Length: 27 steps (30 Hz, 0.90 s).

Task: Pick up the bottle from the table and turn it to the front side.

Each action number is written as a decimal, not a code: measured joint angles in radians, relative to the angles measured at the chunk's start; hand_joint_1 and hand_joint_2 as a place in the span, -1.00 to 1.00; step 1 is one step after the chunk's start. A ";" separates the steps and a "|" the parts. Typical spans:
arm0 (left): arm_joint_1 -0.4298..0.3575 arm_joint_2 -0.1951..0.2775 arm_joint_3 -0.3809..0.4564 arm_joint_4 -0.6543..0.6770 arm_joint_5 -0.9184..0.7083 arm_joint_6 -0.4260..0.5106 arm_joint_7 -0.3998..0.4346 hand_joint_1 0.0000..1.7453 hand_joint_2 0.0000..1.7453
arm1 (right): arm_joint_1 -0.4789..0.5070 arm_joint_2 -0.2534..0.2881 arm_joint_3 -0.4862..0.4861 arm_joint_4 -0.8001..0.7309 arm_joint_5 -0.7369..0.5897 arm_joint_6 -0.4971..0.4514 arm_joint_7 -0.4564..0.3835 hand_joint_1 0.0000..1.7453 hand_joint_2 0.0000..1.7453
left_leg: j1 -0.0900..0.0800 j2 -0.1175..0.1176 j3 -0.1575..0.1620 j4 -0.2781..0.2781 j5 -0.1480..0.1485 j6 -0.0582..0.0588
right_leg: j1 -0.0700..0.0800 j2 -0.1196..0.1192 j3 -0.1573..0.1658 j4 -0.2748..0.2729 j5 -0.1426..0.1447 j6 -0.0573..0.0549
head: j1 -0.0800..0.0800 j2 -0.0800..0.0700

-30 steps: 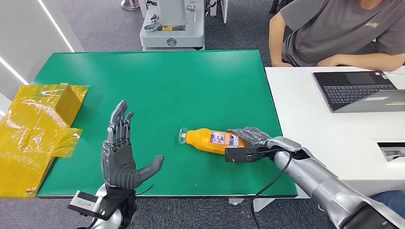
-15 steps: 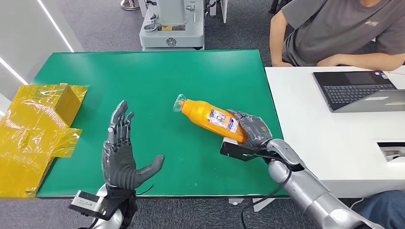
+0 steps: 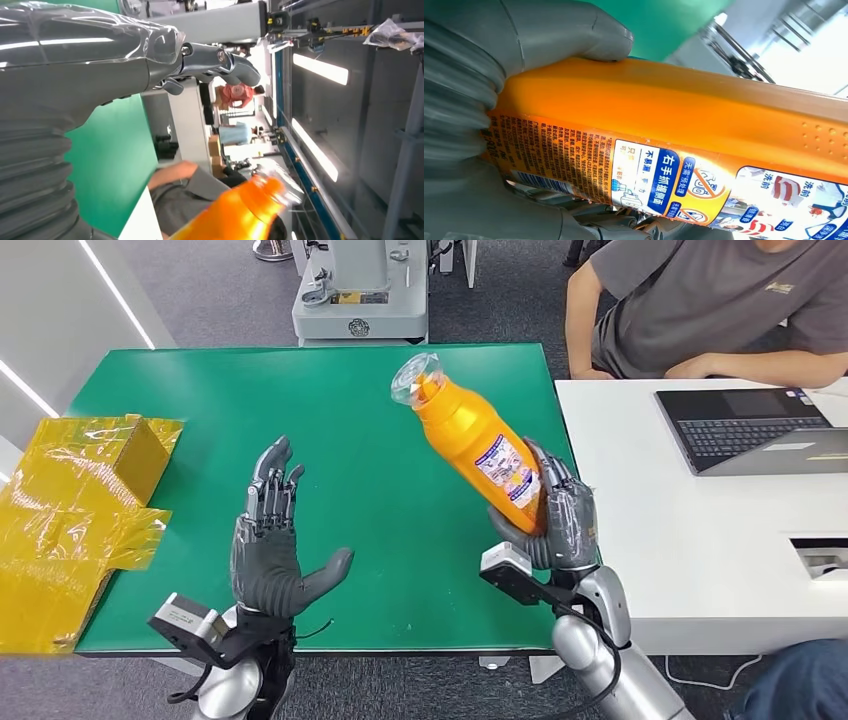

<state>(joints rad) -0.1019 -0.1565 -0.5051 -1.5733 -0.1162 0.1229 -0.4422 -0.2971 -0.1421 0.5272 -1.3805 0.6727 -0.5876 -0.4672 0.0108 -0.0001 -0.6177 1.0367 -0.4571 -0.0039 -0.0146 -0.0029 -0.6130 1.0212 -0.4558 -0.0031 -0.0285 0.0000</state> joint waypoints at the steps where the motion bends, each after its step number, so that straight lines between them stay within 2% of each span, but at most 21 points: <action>1: -0.009 -0.001 0.000 0.008 0.011 -0.012 0.009 -1.00 1.00 | 0.007 0.008 -0.003 -0.016 0.000 -0.012 -0.012 1.00 1.00 | 0.000 0.000 0.000 0.000 0.000 0.000 | 0.000 0.000 0.000 0.000 0.000 0.000 | 0.000 0.000; 7: -0.067 -0.004 0.000 0.069 0.070 -0.069 0.049 -1.00 1.00 | 0.021 0.045 -0.004 -0.078 -0.004 -0.042 -0.057 1.00 1.00 | 0.000 0.001 0.000 0.000 0.000 0.000 | 0.000 0.001 0.000 0.000 0.000 0.000 | 0.000 0.000; 14: -0.127 -0.004 0.000 0.129 0.147 -0.115 0.063 -1.00 1.00 | 0.021 0.059 0.019 -0.094 -0.023 0.016 -0.078 1.00 1.00 | 0.000 0.000 0.000 0.000 0.000 0.000 | 0.000 0.001 0.000 0.000 0.000 0.000 | 0.000 0.000; 27: -0.167 -0.004 -0.017 0.167 0.182 -0.147 0.057 -1.00 1.00 | 0.020 0.063 0.030 -0.066 -0.056 0.247 -0.090 1.00 1.00 | 0.000 0.000 0.000 0.000 0.000 0.000 | 0.000 0.001 0.000 0.000 0.000 0.000 | 0.000 0.000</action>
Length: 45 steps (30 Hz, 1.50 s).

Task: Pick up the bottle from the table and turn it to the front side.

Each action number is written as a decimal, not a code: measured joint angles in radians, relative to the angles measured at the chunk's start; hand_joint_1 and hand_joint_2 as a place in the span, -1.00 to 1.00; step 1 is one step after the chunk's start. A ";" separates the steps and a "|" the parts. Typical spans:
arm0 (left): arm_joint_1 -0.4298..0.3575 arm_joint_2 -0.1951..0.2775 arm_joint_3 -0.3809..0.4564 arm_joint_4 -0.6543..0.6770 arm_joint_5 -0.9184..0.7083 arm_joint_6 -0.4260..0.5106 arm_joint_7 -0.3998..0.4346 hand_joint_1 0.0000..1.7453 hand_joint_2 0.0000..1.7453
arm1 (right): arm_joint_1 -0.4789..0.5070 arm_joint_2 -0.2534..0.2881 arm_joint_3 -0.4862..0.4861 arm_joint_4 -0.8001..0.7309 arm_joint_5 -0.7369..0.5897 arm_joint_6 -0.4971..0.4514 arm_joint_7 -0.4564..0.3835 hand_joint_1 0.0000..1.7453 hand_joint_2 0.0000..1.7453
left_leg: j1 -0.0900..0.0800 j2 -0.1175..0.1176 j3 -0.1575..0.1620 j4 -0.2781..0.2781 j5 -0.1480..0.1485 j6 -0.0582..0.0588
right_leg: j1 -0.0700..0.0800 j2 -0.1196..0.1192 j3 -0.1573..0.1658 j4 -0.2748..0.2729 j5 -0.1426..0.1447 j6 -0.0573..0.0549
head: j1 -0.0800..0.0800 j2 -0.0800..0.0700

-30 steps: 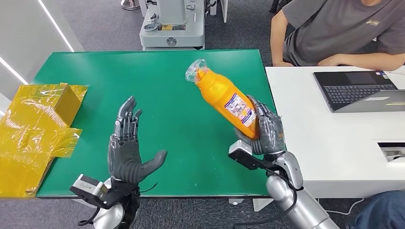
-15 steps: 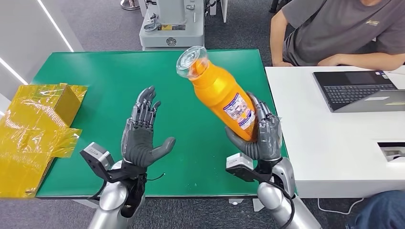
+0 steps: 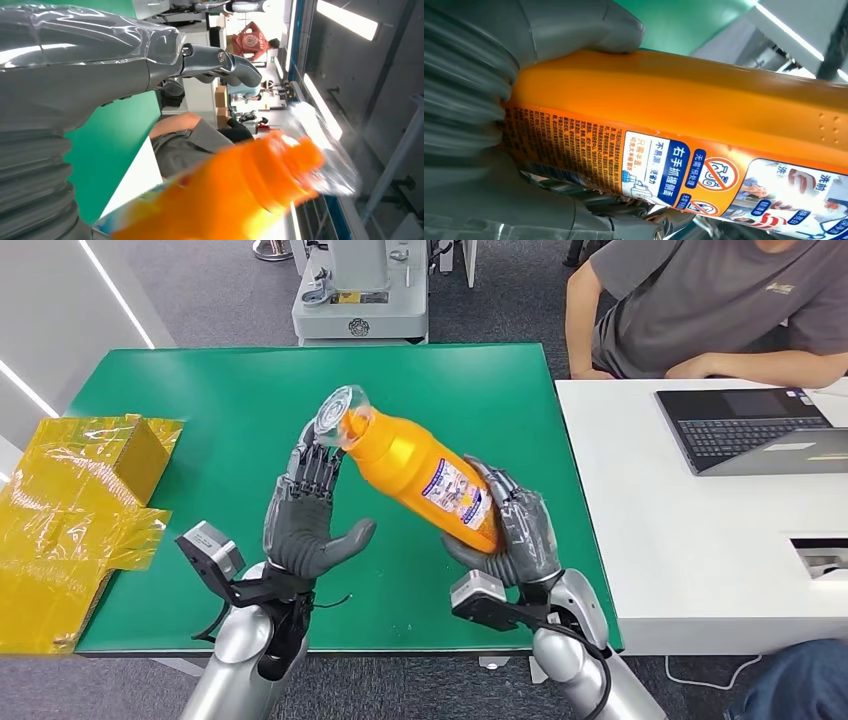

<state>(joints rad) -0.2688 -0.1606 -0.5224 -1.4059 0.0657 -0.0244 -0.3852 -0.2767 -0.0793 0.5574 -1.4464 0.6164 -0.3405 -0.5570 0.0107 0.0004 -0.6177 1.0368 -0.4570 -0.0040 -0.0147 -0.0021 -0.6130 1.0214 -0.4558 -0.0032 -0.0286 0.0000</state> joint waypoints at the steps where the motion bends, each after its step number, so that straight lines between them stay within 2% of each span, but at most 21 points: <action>1: -0.002 0.000 -0.001 0.003 0.001 -0.001 -0.002 -1.00 1.00 | -0.001 0.000 0.000 0.006 0.000 0.016 -0.001 1.00 1.00 | 0.000 0.000 0.000 0.000 0.000 0.000 | 0.000 0.000 0.000 0.000 0.000 0.000 | 0.000 0.000; 6: -0.014 -0.002 -0.010 0.018 0.008 -0.004 -0.004 -1.00 1.00 | -0.017 0.006 0.001 0.036 -0.003 0.068 -0.005 1.00 1.00 | 0.000 0.000 0.000 0.000 0.000 0.000 | 0.000 0.000 0.000 0.000 0.000 0.000 | 0.000 0.000; 22: -0.027 -0.005 -0.012 0.026 0.054 0.003 -0.002 -1.00 1.00 | -0.082 0.019 0.017 0.088 -0.017 0.108 -0.007 1.00 1.00 | 0.000 0.000 0.000 0.000 0.000 0.000 | 0.000 0.000 0.000 0.000 0.000 0.000 | 0.000 0.000; 27: -0.033 -0.005 -0.012 0.031 0.065 0.007 0.000 -1.00 1.00 | -0.140 0.044 0.033 0.128 -0.049 0.124 -0.013 1.00 1.00 | 0.000 0.000 0.000 0.000 0.000 0.000 | 0.000 0.000 0.000 0.001 0.000 0.000 | 0.000 0.000; 33: -0.044 -0.001 -0.012 0.040 0.071 0.041 0.001 -1.00 1.00 | -0.198 0.083 0.055 0.181 -0.084 0.200 -0.023 1.00 1.00 | 0.000 0.000 0.000 0.000 0.000 0.000 | 0.000 0.000 0.000 0.001 0.000 0.000 | 0.000 0.000; 45: -0.052 0.003 -0.010 0.062 0.081 0.056 0.001 -1.00 1.00 | -0.234 0.109 0.113 0.273 -0.100 0.283 -0.026 1.00 1.00 | 0.000 0.000 -0.001 0.000 0.000 0.000 | 0.000 0.000 0.000 0.000 0.000 0.000 | 0.000 0.000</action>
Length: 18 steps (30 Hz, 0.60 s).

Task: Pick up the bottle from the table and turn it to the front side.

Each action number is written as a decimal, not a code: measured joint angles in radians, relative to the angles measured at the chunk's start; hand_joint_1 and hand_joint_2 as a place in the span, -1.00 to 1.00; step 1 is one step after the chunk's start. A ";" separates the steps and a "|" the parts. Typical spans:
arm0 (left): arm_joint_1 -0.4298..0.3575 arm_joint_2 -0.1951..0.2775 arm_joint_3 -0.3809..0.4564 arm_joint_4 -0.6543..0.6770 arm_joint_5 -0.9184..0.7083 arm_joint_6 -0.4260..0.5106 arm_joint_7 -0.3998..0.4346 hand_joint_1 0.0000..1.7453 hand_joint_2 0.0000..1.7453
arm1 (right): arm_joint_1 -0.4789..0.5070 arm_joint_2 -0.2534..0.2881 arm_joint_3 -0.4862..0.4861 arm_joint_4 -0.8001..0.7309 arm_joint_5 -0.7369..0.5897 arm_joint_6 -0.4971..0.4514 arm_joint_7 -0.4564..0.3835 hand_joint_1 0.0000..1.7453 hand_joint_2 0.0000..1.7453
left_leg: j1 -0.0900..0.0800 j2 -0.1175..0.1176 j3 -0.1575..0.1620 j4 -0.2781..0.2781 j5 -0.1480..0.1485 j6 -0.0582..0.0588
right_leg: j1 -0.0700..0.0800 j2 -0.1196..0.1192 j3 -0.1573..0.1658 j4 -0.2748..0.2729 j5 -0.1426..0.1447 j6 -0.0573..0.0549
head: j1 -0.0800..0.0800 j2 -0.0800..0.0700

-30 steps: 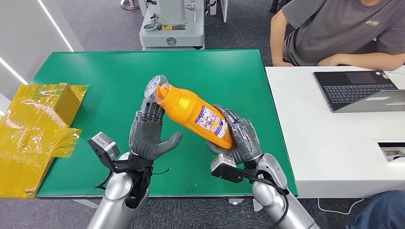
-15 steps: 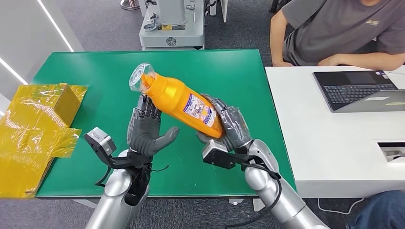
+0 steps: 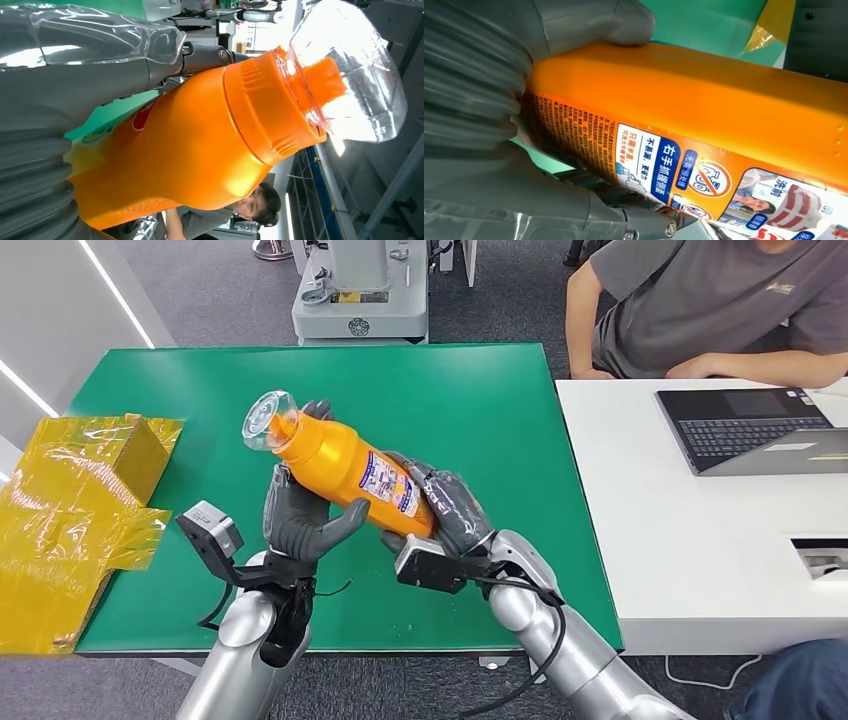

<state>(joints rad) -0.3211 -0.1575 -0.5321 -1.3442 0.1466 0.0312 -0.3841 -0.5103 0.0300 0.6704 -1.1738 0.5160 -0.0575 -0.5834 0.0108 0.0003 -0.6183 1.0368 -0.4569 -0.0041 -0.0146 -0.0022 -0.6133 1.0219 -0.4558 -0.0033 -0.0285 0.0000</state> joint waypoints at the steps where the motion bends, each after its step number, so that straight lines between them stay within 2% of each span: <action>1: 0.000 0.000 0.000 0.002 0.001 0.000 0.000 -1.00 1.00 | -0.002 0.000 0.002 0.006 -0.003 0.004 -0.001 1.00 1.00 | 0.000 0.000 0.000 0.000 0.000 0.000 | 0.000 0.000 0.000 0.000 0.000 0.000 | 0.000 0.000; 18: 0.006 0.014 0.006 0.008 0.006 0.016 0.000 -1.00 1.00 | -0.046 0.007 0.050 0.117 -0.017 0.077 0.000 1.00 1.00 | 0.000 0.000 0.000 0.000 0.000 0.000 | 0.000 0.000 -0.001 0.000 0.000 0.000 | 0.000 0.000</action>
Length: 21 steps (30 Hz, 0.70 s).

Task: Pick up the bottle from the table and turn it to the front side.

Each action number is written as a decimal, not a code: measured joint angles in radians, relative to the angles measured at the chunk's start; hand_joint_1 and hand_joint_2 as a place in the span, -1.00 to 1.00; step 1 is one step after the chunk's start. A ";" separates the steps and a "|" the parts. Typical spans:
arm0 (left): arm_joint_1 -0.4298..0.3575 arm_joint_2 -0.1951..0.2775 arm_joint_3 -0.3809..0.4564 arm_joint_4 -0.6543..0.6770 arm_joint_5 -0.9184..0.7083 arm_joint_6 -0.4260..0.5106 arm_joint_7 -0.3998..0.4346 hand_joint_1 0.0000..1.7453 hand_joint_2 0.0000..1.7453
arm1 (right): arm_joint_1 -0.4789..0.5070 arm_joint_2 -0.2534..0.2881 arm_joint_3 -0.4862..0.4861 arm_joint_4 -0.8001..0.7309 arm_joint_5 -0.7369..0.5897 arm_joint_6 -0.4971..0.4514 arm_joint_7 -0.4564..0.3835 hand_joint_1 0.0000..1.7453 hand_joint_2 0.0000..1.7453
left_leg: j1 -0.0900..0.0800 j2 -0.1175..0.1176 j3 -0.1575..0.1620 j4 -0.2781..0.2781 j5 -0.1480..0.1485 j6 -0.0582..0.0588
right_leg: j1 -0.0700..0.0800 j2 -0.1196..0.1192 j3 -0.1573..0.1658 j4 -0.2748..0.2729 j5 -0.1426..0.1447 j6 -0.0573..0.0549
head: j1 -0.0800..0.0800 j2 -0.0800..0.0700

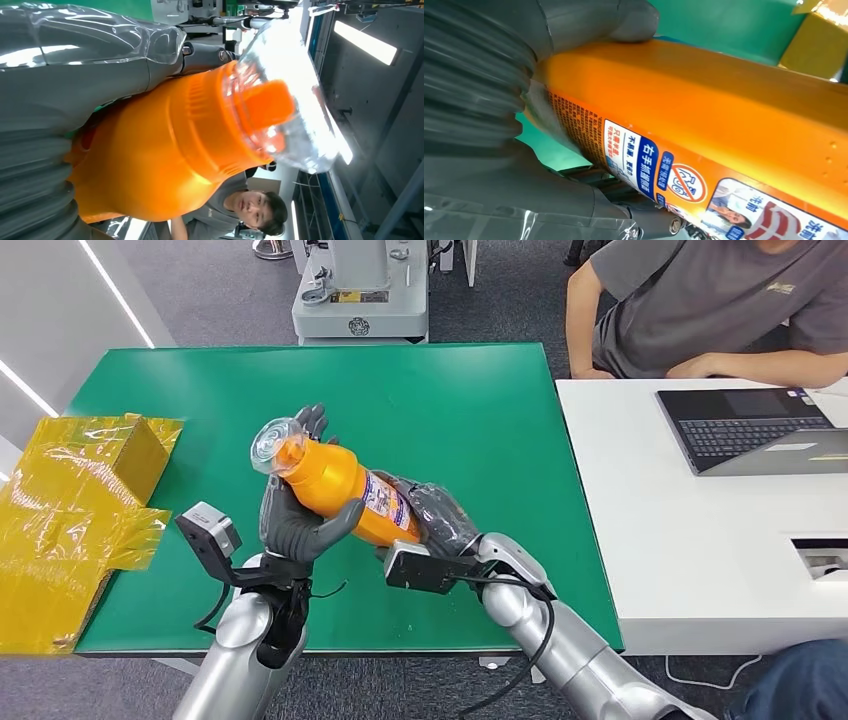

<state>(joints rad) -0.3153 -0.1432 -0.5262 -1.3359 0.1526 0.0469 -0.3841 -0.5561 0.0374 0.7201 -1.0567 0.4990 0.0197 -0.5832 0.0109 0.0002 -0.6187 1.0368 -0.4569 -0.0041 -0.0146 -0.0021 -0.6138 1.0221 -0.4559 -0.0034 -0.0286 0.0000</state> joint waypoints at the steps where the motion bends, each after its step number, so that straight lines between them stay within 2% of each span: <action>1: 0.000 0.000 0.000 0.000 0.000 0.000 0.000 -1.00 1.00 | 0.000 0.000 0.001 0.004 0.000 0.001 0.000 1.00 1.00 | 0.000 0.000 0.000 0.000 0.000 0.000 | 0.000 0.000 0.000 0.000 0.000 0.000 | 0.000 0.000; 16: -0.001 0.007 0.013 0.028 0.015 0.010 0.006 -1.00 1.00 | 0.004 0.000 0.025 0.039 0.028 -0.002 0.015 1.00 1.00 | 0.000 0.000 0.000 0.000 0.000 0.000 | 0.000 0.000 0.000 0.000 0.000 0.000 | 0.000 0.000; 17: -0.003 0.007 0.013 0.035 0.009 0.009 0.006 -0.60 1.00 | 0.006 0.000 0.026 0.039 0.029 -0.002 0.017 1.00 1.00 | 0.000 0.000 0.000 0.000 0.000 0.000 | 0.000 0.000 0.000 0.000 0.000 0.000 | 0.000 0.000; 20: -0.010 0.008 0.013 0.056 -0.029 -0.002 0.014 0.90 1.00 | 0.012 0.000 0.026 0.039 0.029 -0.002 0.021 1.00 1.00 | 0.000 0.000 0.000 0.000 0.000 0.000 | 0.000 0.000 0.000 0.000 0.000 0.000 | 0.000 0.000; 21: -0.012 0.009 0.013 0.063 -0.045 -0.007 0.019 1.00 1.00 | 0.014 0.000 0.025 0.039 0.028 -0.002 0.021 1.00 1.00 | 0.000 0.000 0.000 0.000 0.000 0.000 | 0.000 0.000 0.000 0.000 0.000 0.000 | 0.000 0.000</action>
<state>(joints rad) -0.3275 -0.1344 -0.5132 -1.2734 0.1076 0.0397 -0.3652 -0.5423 0.0372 0.7454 -1.0177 0.5274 0.0173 -0.5619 0.0108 0.0003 -0.6187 1.0368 -0.4569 -0.0041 -0.0146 -0.0020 -0.6142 1.0219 -0.4559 -0.0034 -0.0285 0.0000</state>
